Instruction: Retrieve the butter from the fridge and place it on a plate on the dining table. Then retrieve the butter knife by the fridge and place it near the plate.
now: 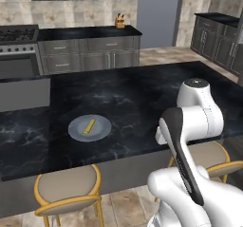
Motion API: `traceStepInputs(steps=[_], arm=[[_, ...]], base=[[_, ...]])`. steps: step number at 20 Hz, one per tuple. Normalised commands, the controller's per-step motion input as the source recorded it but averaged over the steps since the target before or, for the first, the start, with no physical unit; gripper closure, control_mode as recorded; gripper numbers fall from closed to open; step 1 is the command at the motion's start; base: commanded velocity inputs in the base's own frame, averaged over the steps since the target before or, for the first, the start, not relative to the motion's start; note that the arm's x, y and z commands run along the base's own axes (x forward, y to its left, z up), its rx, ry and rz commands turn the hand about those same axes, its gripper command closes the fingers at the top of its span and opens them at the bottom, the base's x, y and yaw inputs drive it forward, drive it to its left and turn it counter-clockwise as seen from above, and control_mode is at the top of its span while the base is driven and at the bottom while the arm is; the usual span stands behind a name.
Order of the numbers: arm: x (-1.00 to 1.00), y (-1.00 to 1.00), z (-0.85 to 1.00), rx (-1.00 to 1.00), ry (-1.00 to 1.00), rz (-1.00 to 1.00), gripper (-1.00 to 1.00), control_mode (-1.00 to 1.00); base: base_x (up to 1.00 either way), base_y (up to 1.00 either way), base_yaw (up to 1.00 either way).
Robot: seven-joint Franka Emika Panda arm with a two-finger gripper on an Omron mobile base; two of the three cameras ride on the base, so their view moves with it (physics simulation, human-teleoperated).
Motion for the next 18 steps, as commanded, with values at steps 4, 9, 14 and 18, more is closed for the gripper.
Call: traceStepInputs(steps=[4, 9, 14, 18], arm=[[0.00, 0.00, 0.00, 0.00, 0.00, 0.00, 1.00, 1.00], [0.22, 0.00, 0.00, 0.01, 0.00, 0.02, 1.00, -1.00], [0.51, 0.00, 0.01, 0.01, -0.04, 0.05, 1.00, -1.00], [0.93, 0.29, 0.00, 0.00, 0.01, 0.04, 1.00, -1.00]], base=[[0.19, 0.34, 0.04], [0.00, 0.00, 0.00], [0.00, 0.00, 0.00], [0.00, 0.00, 0.00]])
